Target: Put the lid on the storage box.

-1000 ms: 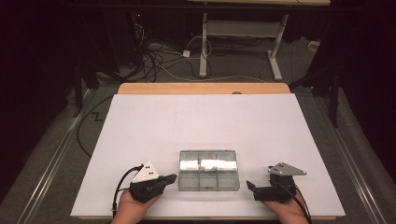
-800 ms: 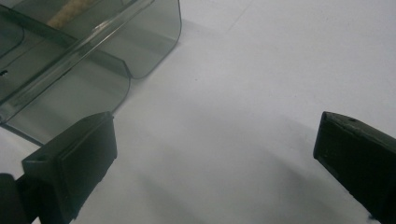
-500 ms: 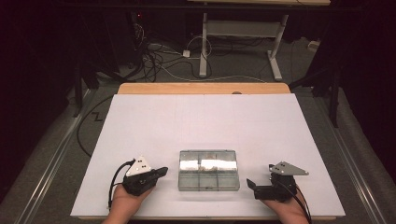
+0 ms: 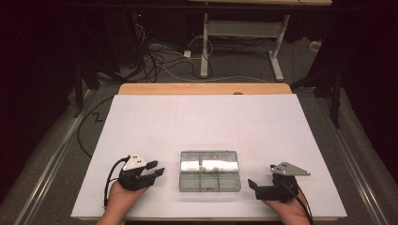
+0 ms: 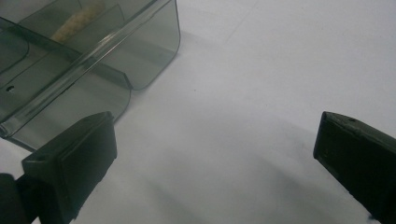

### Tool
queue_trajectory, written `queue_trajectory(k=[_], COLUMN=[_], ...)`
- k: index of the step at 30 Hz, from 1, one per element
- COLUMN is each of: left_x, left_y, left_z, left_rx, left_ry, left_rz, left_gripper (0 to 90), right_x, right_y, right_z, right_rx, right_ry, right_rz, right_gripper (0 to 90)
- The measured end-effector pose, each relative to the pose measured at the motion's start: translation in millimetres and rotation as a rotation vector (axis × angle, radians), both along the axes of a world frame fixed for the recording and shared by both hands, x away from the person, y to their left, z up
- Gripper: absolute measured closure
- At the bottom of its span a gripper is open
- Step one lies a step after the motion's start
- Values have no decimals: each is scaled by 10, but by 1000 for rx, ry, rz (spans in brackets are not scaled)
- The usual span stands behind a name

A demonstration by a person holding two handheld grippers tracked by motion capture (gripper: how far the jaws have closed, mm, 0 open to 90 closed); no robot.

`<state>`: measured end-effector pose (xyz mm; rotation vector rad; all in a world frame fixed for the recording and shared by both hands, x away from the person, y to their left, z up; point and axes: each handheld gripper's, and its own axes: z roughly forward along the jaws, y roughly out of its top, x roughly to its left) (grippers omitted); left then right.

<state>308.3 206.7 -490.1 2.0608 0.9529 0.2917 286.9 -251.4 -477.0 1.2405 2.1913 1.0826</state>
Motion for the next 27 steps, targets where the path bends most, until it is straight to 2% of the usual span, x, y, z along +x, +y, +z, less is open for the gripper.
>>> queue_trajectory(k=[4, 10, 12, 14, 18, 21, 27], left_x=[0, 0, 1, 11, 10, 16, 11], left_y=[13, 13, 25, 32, 27, 16, 14], left_z=[4, 19, 30, 39, 51, 54, 51], left_rx=[-15, -32, -49, -66, -71, -58, -50], left_ry=[-4, -32, -41, -33, -45, -56, -48], left_rz=[22, 47, 54, 57, 61, 66, 65], left_gripper=[334, 144, 113, 14, 0, 0, 0], right_x=[-1, -10, -14, -23, -36, -25, -34], right_y=[2, 3, -5, -8, -9, -2, -14], right_z=[-8, 3, 11, 23, 39, 31, 40], right_rx=[1, 7, 10, 16, 21, 25, 26], right_ry=[-3, -14, -21, -25, -46, -45, -57], right_rz=[7, 8, 8, 4, 9, 11, 5], right_gripper=[2, 2, 2, 2, 2, 2, 2])
